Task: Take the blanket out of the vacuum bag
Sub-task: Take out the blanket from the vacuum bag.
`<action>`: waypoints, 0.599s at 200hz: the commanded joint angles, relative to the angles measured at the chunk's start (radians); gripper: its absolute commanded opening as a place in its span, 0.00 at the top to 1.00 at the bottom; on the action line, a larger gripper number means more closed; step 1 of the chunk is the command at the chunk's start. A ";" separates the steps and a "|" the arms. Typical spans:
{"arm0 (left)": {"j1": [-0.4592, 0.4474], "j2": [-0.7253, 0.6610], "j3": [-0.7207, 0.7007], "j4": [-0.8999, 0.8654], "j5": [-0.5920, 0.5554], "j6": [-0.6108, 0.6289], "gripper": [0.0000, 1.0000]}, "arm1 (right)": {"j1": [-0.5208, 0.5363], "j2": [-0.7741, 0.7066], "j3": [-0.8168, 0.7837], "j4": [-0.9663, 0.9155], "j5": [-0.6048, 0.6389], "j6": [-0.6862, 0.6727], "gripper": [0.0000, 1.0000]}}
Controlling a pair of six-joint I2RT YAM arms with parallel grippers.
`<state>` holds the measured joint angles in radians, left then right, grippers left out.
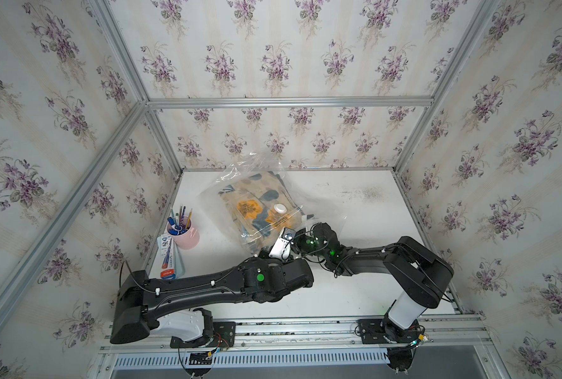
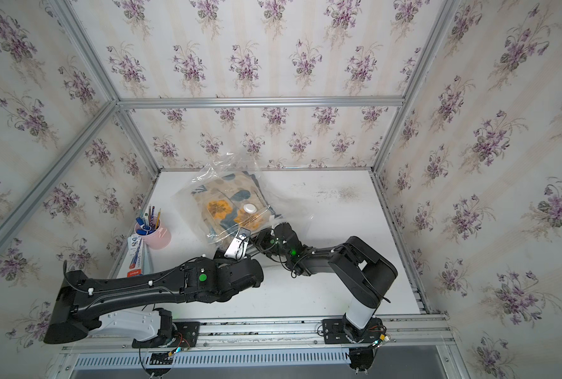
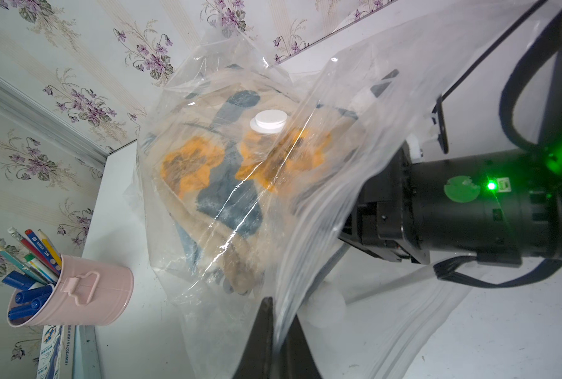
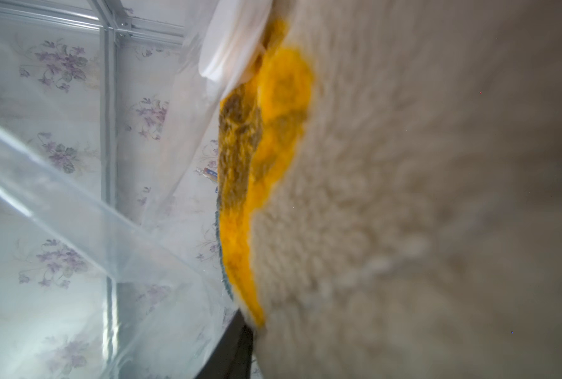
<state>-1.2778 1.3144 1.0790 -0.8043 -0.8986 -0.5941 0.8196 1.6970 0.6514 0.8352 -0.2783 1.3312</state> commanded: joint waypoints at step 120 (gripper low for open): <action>0.001 -0.004 -0.003 -0.002 -0.020 -0.007 0.89 | 0.038 -0.028 0.036 0.057 -0.072 0.038 0.88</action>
<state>-1.2778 1.3186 1.0786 -0.8047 -0.9005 -0.5938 0.8520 1.6924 0.6949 0.8619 -0.3283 1.3590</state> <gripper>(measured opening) 0.108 0.117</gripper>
